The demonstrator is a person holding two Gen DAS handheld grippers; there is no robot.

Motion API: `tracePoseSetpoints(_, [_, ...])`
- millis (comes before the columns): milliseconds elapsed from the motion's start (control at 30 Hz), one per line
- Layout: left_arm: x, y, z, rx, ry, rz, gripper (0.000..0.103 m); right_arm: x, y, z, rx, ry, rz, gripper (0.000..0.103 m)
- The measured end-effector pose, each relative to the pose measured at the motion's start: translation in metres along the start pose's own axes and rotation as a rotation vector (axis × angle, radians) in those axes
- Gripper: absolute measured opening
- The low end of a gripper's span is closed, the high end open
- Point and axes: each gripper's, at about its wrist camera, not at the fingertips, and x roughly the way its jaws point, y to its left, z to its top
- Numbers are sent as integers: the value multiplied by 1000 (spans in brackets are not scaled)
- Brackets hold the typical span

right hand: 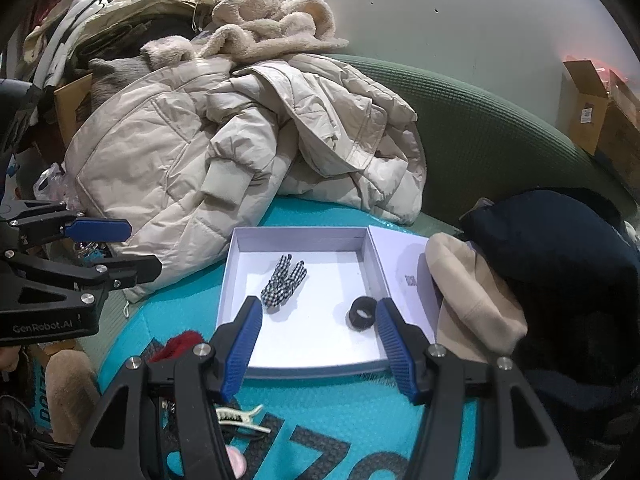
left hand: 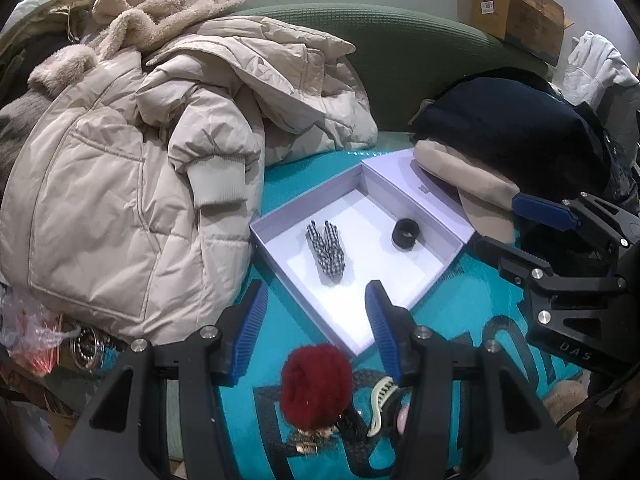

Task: Organize objects
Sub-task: 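Withdraw both open tools from the box back toward the remaining accessories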

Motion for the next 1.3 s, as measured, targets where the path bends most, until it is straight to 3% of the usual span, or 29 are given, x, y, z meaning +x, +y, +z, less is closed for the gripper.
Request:
tracePoseSetpoints(700, [-13, -2, -111, -31, 71, -50, 49, -39, 48, -76, -6, 27, 55, 60])
tracePoseSetpoints(1167, [-8, 0, -167, -70, 94, -78, 49, -27, 61, -128, 54, 96, 87, 60])
tracePoseSetpoints(1300, [6, 1, -185, -89, 134, -92, 49, -19, 63, -139, 49, 119, 89, 60])
